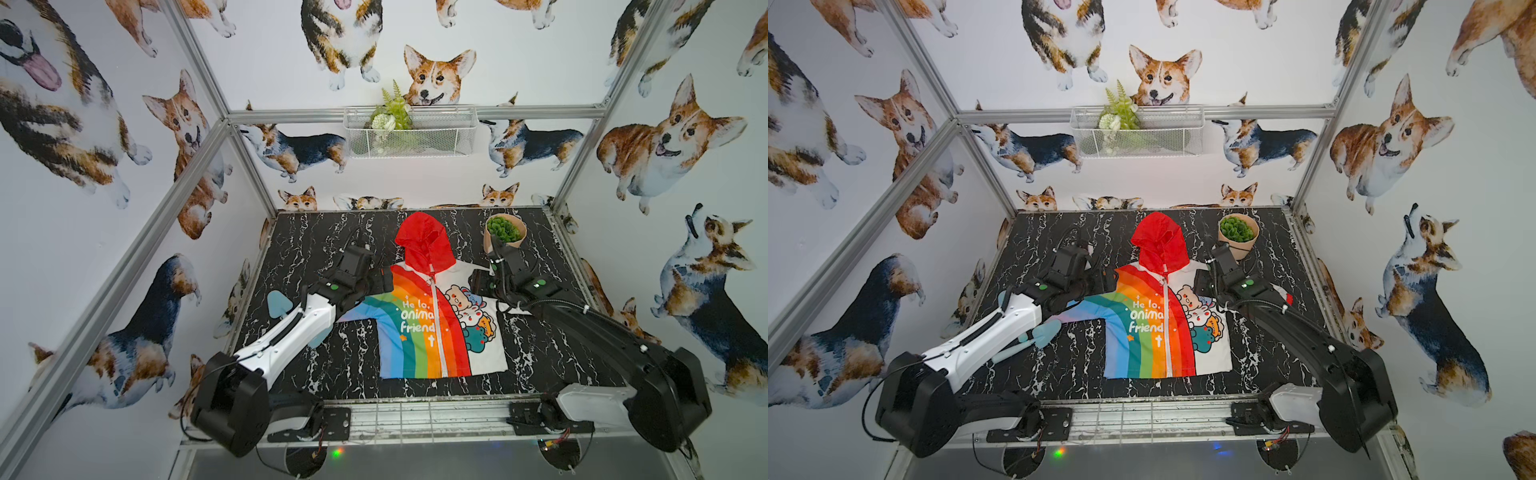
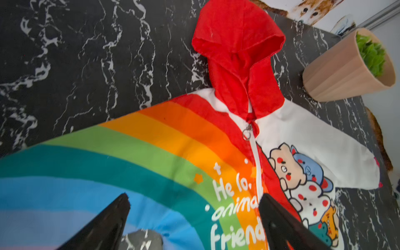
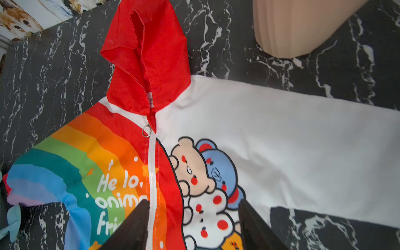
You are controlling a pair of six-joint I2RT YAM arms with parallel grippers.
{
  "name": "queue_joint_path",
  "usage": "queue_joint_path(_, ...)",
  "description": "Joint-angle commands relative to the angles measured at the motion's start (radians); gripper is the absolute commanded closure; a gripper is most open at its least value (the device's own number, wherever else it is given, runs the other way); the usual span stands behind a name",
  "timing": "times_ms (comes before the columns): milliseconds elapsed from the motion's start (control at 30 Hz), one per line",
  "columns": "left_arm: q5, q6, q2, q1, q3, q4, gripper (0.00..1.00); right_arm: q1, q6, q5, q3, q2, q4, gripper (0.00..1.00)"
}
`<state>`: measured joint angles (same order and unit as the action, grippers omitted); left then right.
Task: Unzip the jacket
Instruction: Flatten out the jacket at the center of the board.
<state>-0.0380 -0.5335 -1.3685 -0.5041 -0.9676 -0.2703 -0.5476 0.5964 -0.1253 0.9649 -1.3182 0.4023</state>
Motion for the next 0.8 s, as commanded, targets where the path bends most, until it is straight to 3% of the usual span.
queue_joint_path(0,0.003,0.04,-0.148,0.001,-0.092,0.183,0.04,0.0,-0.037,0.003,0.093,-0.166,-0.219,0.32)
queue_joint_path(333,0.056,0.125,-0.524,0.023,-0.365,0.265,0.03,0.014,-0.009,0.053,0.472,-0.649,-0.272,0.32)
queue_joint_path(767,0.145,0.128,-0.7,0.098,-0.474,0.288,0.03,0.079,0.013,0.079,0.775,-0.946,-0.198,0.35)
